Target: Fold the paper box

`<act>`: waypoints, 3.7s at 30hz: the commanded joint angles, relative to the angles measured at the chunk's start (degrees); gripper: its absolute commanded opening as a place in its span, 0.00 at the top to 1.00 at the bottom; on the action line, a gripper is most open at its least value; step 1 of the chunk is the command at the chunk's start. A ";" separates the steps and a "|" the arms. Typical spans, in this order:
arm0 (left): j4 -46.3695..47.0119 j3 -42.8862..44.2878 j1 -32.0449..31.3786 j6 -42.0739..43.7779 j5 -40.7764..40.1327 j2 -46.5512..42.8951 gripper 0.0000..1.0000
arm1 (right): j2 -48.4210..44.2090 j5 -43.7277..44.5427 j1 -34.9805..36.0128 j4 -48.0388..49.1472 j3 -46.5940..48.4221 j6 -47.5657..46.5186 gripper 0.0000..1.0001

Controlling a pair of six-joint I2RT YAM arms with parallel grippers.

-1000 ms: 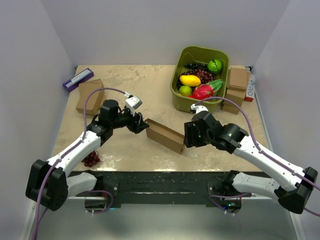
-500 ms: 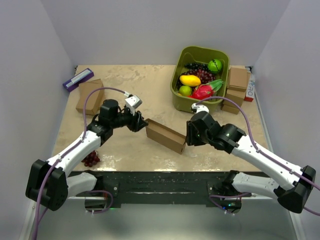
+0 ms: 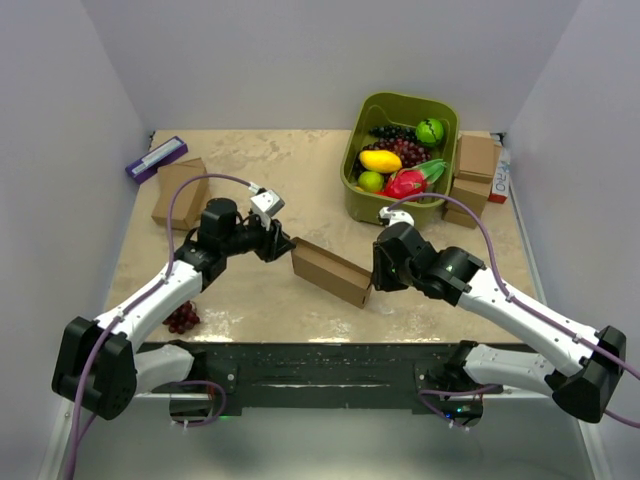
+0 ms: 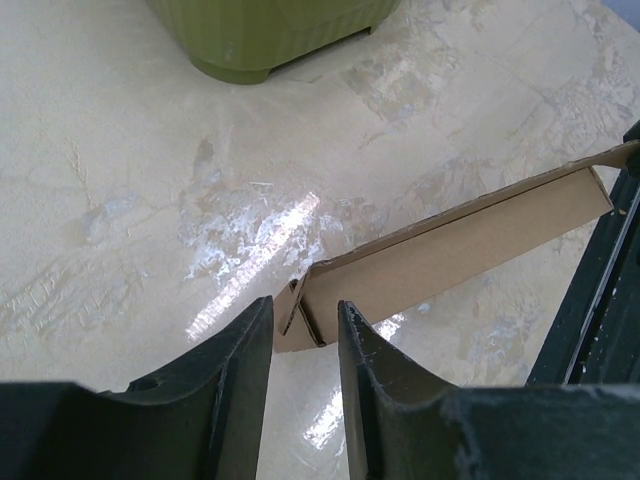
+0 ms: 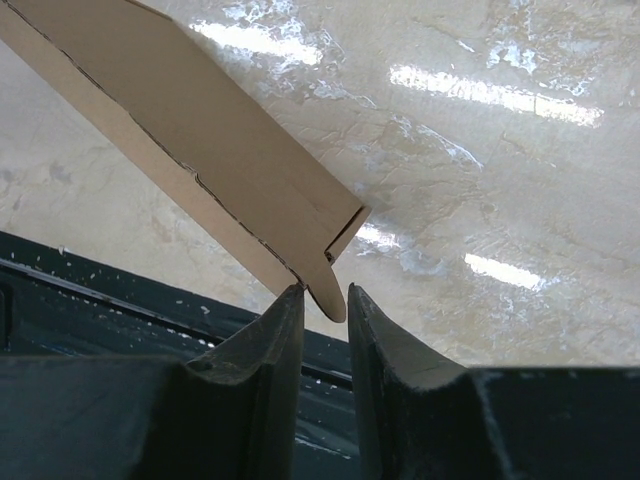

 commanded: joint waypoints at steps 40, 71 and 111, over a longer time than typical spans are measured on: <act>0.55 2.33 -10.59 -5.31 -7.30 4.80 1.00 | -1.09 2.38 0.27 1.77 -0.51 3.19 0.89; -5.87 0.05 -17.18 -8.57 -15.84 4.10 1.00 | -6.72 5.28 0.18 8.89 -5.69 15.13 1.00; 0.89 -7.33 -20.08 -19.64 -21.46 -4.16 1.00 | -6.72 17.50 5.63 7.49 -10.70 20.68 1.00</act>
